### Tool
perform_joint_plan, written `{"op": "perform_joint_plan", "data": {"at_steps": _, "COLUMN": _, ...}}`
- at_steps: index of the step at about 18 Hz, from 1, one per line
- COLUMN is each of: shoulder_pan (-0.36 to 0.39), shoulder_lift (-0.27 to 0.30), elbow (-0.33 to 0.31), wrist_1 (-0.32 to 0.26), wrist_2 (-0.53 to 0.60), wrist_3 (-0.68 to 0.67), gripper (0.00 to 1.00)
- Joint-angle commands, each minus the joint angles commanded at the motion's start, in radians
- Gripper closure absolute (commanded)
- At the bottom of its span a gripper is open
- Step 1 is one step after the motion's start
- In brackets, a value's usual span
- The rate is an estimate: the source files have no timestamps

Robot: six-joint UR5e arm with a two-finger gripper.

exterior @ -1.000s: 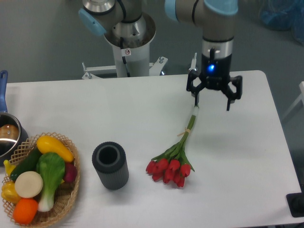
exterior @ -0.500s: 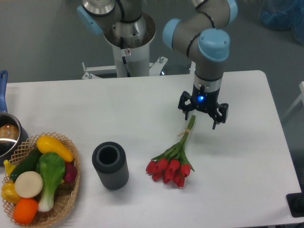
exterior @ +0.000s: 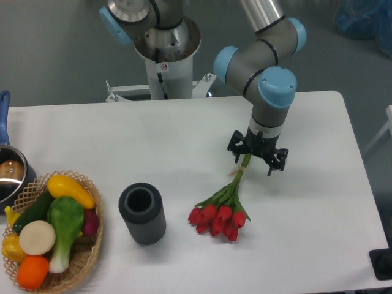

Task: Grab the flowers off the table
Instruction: 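Move the open gripper down toward the tulip stems, then close the gripper around the green tulip stems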

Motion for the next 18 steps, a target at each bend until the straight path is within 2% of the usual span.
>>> {"op": "perform_joint_plan", "data": {"at_steps": 7, "shoulder_pan": -0.023, "shoulder_lift": -0.040, "elbow": 0.006, "wrist_1": 0.006, "wrist_2": -0.003, "wrist_3": 0.002, "gripper": 0.00}}
{"op": "perform_joint_plan", "data": {"at_steps": 13, "shoulder_pan": -0.029, "shoulder_lift": -0.045, "elbow": 0.000, "wrist_1": 0.011, "wrist_2": -0.005, "wrist_3": 0.002, "gripper": 0.01}}
{"op": "perform_joint_plan", "data": {"at_steps": 18, "shoulder_pan": -0.031, "shoulder_lift": -0.046, "elbow": -0.002, "wrist_1": 0.012, "wrist_2": -0.005, "wrist_3": 0.002, "gripper": 0.28}}
